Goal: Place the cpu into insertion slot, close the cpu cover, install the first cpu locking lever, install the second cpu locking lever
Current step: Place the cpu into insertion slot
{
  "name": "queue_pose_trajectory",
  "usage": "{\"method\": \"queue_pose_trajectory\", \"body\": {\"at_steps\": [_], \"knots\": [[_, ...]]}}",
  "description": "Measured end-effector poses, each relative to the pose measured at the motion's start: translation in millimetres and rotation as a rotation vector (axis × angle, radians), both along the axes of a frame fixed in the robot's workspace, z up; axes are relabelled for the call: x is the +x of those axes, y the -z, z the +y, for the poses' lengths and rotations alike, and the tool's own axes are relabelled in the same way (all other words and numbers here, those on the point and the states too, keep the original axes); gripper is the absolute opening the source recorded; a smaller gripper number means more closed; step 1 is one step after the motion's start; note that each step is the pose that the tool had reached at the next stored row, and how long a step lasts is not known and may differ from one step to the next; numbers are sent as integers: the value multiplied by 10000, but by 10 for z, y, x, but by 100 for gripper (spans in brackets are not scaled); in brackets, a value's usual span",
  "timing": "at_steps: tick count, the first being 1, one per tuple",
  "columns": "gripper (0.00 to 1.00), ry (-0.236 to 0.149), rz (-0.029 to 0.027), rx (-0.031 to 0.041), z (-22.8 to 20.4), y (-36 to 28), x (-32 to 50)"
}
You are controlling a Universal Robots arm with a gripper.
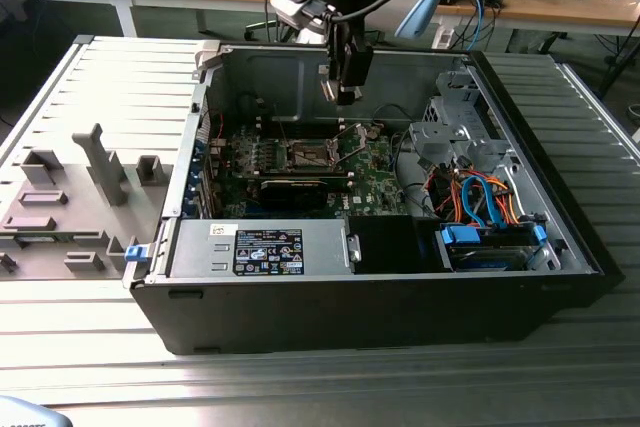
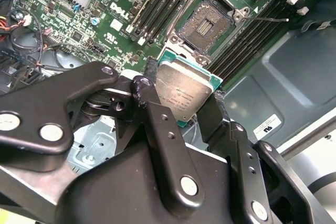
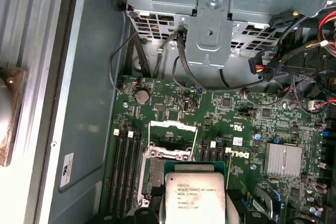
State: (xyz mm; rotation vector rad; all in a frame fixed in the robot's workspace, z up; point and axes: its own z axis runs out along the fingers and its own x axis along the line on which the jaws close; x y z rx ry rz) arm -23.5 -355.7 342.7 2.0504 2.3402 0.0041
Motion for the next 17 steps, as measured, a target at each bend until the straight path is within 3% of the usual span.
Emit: {"method": "queue_pose_trajectory", "body": {"at_steps": [3, 7, 17], "knots": [[55, 141, -1, -1, 0, 0, 0], [55, 863, 0, -9, 0, 0, 0], [55, 904, 0, -9, 0, 4, -26]]}}
